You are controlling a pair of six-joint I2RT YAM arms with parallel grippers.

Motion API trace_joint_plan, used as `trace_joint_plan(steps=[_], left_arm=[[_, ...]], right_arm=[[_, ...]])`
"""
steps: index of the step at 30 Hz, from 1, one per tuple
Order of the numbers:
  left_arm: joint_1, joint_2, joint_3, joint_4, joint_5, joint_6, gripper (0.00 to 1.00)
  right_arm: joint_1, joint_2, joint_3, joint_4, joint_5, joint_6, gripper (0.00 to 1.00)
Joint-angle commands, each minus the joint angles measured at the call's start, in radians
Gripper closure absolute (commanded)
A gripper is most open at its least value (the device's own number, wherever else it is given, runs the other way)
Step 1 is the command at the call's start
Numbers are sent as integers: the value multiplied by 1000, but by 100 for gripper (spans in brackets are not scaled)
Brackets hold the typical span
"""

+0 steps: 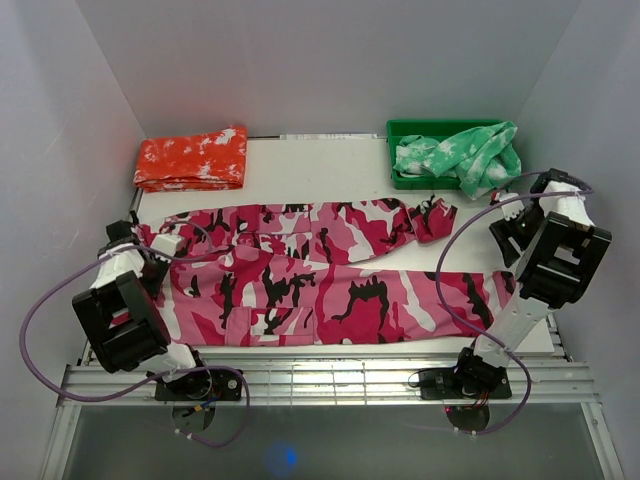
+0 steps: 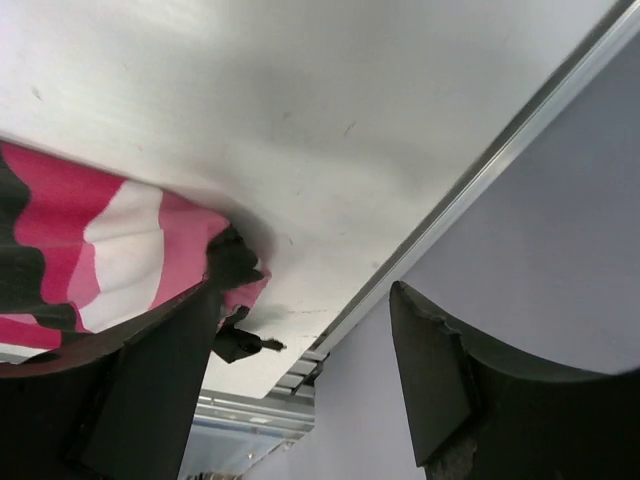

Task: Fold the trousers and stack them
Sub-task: Flatten the trousers out

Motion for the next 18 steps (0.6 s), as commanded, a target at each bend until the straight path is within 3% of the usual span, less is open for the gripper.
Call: trace_joint_plan(steps=[1, 3, 4, 8, 11, 18], left_arm=[[33, -27, 110, -83, 125, 49, 77], [33, -71, 179, -138, 222, 46, 64], [35, -82, 204, -149, 268, 19, 51], [23, -83, 342, -183, 448, -118, 26], [10, -45, 410, -184, 471, -204, 25], [-74, 47, 428, -120, 402, -357, 22]], right_arm=[[18, -42, 100, -66, -171, 5, 26], [52, -46, 165, -75, -293, 19, 29], [67, -49, 177, -48, -329, 35, 30], [203, -50, 194, 106, -438, 185, 30], [317, -39, 180, 245, -449, 163, 27], [506, 72, 207, 265, -343, -96, 21]])
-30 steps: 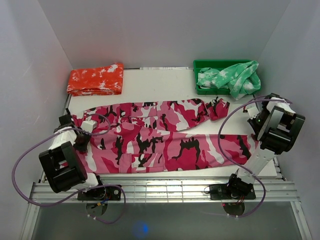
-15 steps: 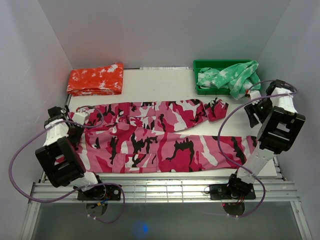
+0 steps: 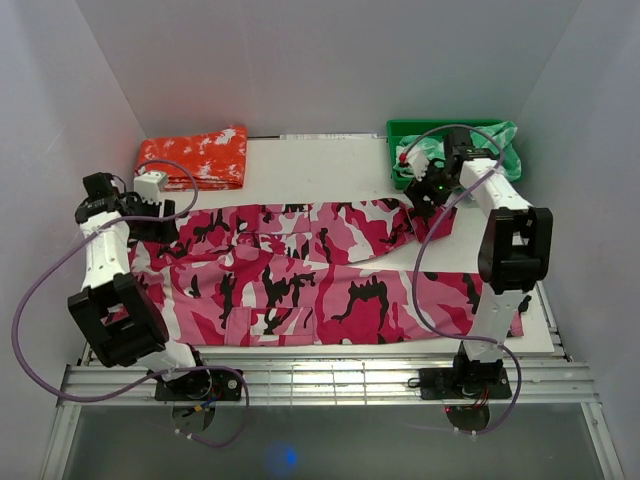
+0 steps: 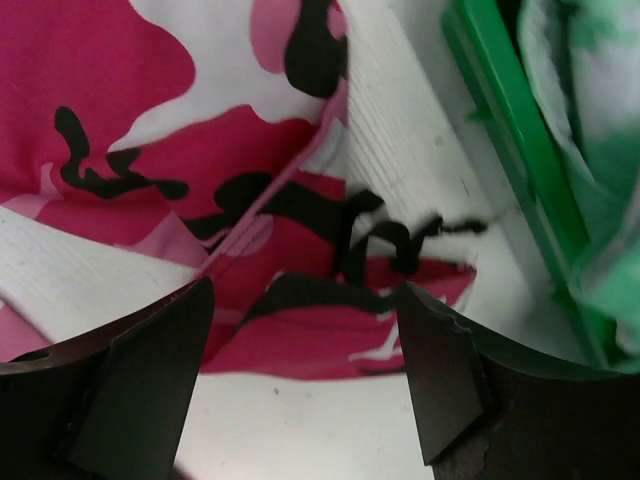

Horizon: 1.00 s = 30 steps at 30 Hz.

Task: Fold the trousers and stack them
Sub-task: Flatten the trousers out

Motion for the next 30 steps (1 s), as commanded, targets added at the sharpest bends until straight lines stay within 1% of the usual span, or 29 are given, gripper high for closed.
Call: trace_joint_plan(steps=[1, 2, 4, 5, 8, 11, 12, 13, 14, 15, 16, 17, 18, 19, 20, 21, 24, 28, 30], left_arm=[[-56, 64, -3, 36, -22, -127, 22], [-71, 84, -1, 52, -39, -142, 22], [-102, 118, -7, 78, -89, -184, 22], [-113, 149, -14, 105, -108, -194, 22], [-143, 198, -26, 151, -178, -225, 22], [-154, 223, -34, 181, -217, -243, 22], [-156, 241, -41, 188, -233, -243, 23], [-157, 255, -43, 191, -247, -237, 24], [-157, 270, -43, 194, -287, -234, 28], [-157, 307, -44, 196, -313, -234, 32], [-157, 328, -43, 196, -338, -233, 36], [-157, 350, -41, 190, -376, -222, 45], [-157, 373, -40, 187, -396, -220, 51], [-156, 413, -40, 187, -413, -219, 56], [-156, 430, -40, 179, -424, -210, 60], [-154, 445, -40, 179, -444, -205, 68], [-144, 474, -50, 185, -457, -176, 79], [-130, 468, -57, 194, -456, -136, 83], [-124, 464, -58, 196, -457, -110, 84]], right_arm=[[43, 51, -1, 51, 52, -171, 21], [65, 57, -33, 68, 75, -193, 21], [74, 86, -47, 114, 134, -221, 21], [80, 98, -41, 120, 152, -222, 21], [83, 141, -21, 135, 282, -198, 23], [70, 125, -37, 160, 318, -183, 25], [65, 112, -54, 174, 370, -179, 31], [62, 86, -82, 192, 385, -178, 35], [51, 72, -93, 195, 402, -163, 46], [45, 62, -97, 195, 430, -153, 53], [36, 37, -107, 195, 441, -144, 60], [13, 26, -111, 195, 451, -138, 75], [1, 17, -114, 195, 483, -127, 85], [-13, 0, -117, 194, 499, -121, 92], [-44, -7, -123, 189, 513, -113, 92], [-76, -14, -127, 189, 537, -107, 92], [-171, -34, -124, 146, 551, -84, 92], [-312, -50, -64, 31, 505, -19, 92], [-348, -58, -45, -12, 485, 2, 92]])
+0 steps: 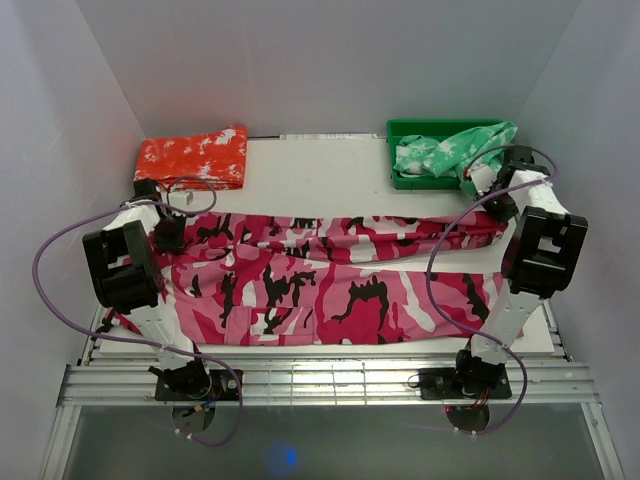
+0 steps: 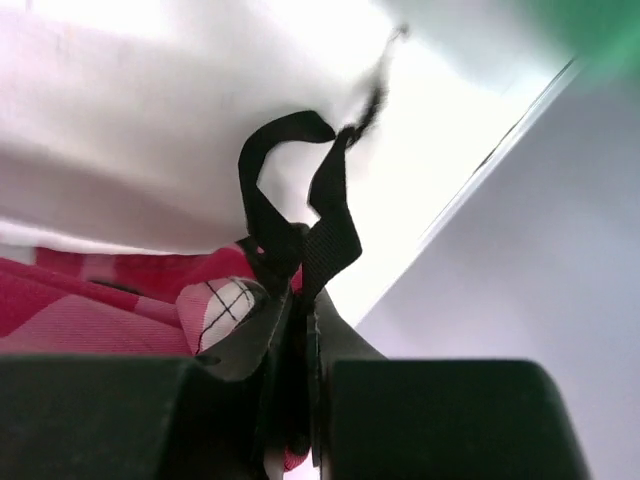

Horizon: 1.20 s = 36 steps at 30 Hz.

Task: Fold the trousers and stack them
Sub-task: Flatten the trousers out

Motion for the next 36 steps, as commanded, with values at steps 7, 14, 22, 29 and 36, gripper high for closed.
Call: trace_joint_plan(steps=[7, 14, 22, 29, 36], left_arm=[[36, 7, -39, 7, -16, 131, 66], [36, -125, 52, -28, 194, 62, 38], [-35, -127, 119, 15, 261, -36, 38], [-103, 80, 188, 39, 135, -153, 42], [-58, 192, 261, 47, 23, -174, 44]], right_arm=[[-108, -17, 120, -169, 23, 140, 39], [-102, 99, 466, -287, -80, 265, 26], [6, -13, 195, -329, -260, 184, 70], [68, 0, -34, -159, -197, 225, 83], [109, 141, 15, -43, -177, 283, 73]])
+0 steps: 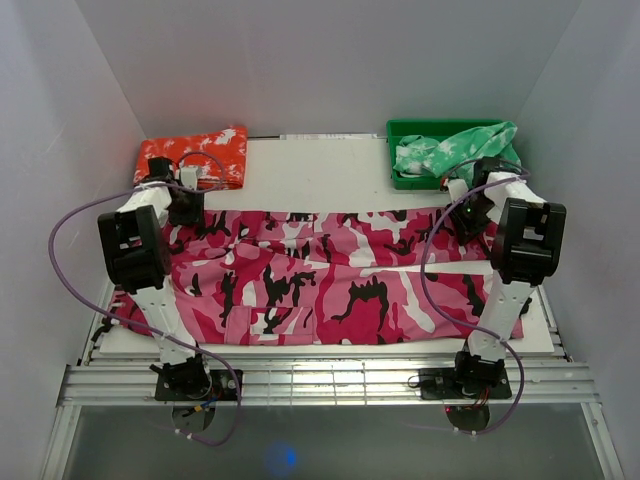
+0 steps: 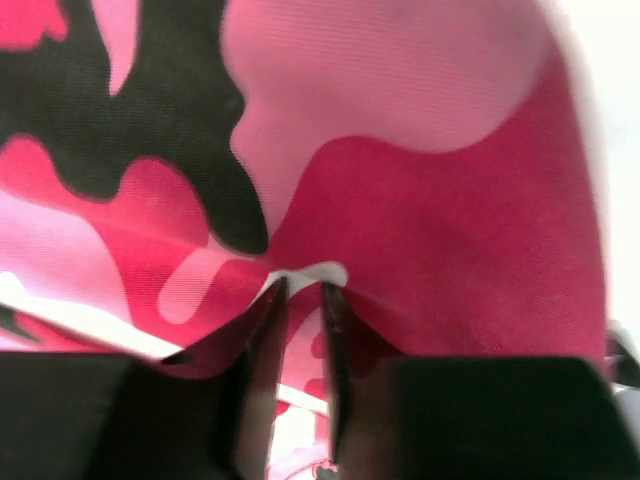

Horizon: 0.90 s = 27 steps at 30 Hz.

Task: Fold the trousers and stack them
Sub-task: Flatten the trousers out

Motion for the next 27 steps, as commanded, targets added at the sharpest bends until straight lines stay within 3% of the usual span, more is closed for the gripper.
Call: trace_joint_plan(steps=[1, 4, 8, 13, 18, 20, 27], left_arm=[[58, 58, 57, -29, -84, -35, 44], [115, 91, 111, -68, -101, -34, 44], [133, 62, 108, -82, -106, 12, 42], [135, -67, 65, -91, 64, 72, 32], [133, -259, 5, -170, 175, 164, 26], [133, -319, -31, -216, 209, 236, 14], [138, -495, -252, -410, 229, 454, 18]], right_arm=[[40, 54, 77, 105, -10, 41, 67], [77, 62, 132, 64, -56, 38, 48], [79, 22, 119, -4, -24, 4, 32], [21, -89, 85, -83, -4, -59, 35], [16, -216, 62, -287, -157, -191, 36], [22, -242, 8, -349, -159, -221, 37], [24, -307, -292, -224, -59, -254, 40]])
